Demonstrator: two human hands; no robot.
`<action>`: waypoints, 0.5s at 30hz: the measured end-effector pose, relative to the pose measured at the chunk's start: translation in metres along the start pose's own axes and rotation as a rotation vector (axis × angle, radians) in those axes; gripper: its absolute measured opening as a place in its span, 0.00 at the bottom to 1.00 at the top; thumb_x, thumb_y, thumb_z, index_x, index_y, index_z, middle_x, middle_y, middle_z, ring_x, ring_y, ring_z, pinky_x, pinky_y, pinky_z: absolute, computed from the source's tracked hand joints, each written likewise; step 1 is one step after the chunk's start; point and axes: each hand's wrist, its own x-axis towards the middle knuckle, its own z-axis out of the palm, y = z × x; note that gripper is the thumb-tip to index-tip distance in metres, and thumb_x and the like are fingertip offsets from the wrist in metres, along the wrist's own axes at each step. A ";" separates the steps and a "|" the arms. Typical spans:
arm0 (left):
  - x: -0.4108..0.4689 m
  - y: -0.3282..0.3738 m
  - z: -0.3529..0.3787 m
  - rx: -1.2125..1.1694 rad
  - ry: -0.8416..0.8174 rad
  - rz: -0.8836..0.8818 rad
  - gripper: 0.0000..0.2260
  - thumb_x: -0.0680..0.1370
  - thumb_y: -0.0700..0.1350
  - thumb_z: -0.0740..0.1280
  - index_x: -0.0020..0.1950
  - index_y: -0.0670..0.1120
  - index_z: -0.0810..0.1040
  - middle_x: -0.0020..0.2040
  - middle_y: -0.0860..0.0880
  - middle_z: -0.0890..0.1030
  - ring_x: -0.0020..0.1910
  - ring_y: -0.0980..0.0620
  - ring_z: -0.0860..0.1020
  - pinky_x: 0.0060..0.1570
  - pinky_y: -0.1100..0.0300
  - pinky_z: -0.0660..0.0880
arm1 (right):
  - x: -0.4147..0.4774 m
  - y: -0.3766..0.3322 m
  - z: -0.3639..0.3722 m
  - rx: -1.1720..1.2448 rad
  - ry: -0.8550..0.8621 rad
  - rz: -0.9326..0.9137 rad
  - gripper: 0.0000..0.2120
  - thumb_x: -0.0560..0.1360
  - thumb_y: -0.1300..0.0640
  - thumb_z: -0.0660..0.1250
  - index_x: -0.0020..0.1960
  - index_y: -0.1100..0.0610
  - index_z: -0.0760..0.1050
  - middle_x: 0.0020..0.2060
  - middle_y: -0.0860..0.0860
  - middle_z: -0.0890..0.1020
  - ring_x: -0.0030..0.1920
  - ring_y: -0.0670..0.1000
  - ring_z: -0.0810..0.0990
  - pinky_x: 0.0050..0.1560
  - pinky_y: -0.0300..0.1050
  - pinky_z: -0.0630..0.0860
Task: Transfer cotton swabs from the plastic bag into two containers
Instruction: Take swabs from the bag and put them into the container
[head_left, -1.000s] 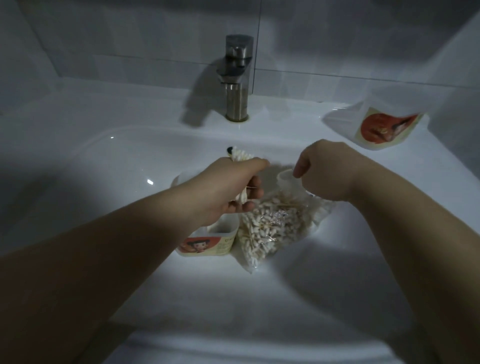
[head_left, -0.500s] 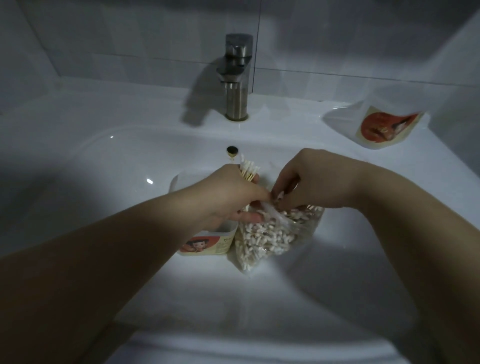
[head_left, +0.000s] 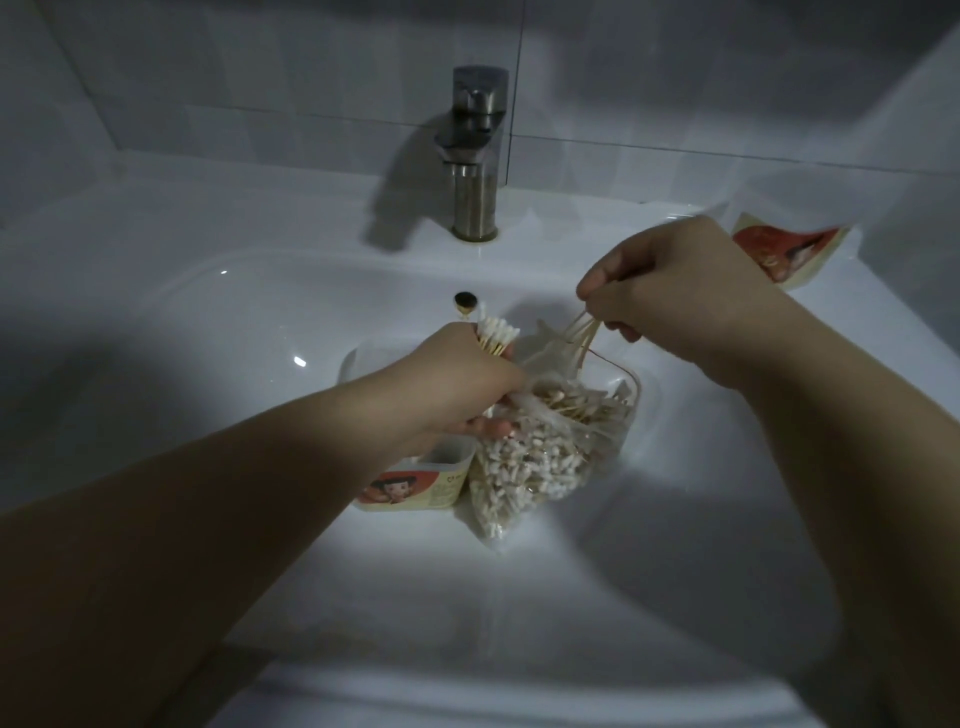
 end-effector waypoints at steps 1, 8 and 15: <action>0.000 0.000 0.000 0.002 0.004 0.005 0.09 0.76 0.34 0.69 0.40 0.47 0.76 0.38 0.46 0.79 0.39 0.50 0.82 0.42 0.52 0.85 | 0.000 0.000 -0.001 0.023 0.008 0.002 0.04 0.68 0.61 0.72 0.36 0.55 0.84 0.26 0.48 0.82 0.24 0.43 0.77 0.27 0.37 0.74; 0.001 0.009 -0.002 -0.074 0.195 0.358 0.11 0.79 0.43 0.71 0.37 0.46 0.76 0.34 0.49 0.81 0.41 0.51 0.83 0.44 0.50 0.83 | -0.002 -0.004 -0.001 0.240 -0.076 0.021 0.04 0.69 0.67 0.72 0.39 0.61 0.84 0.27 0.52 0.81 0.27 0.46 0.76 0.30 0.36 0.74; -0.010 0.014 0.000 -0.116 -0.182 0.442 0.06 0.85 0.42 0.64 0.51 0.46 0.80 0.46 0.47 0.87 0.40 0.53 0.85 0.38 0.57 0.83 | -0.004 -0.006 0.011 0.407 -0.140 -0.015 0.08 0.72 0.71 0.73 0.47 0.61 0.84 0.35 0.59 0.84 0.33 0.52 0.81 0.39 0.42 0.80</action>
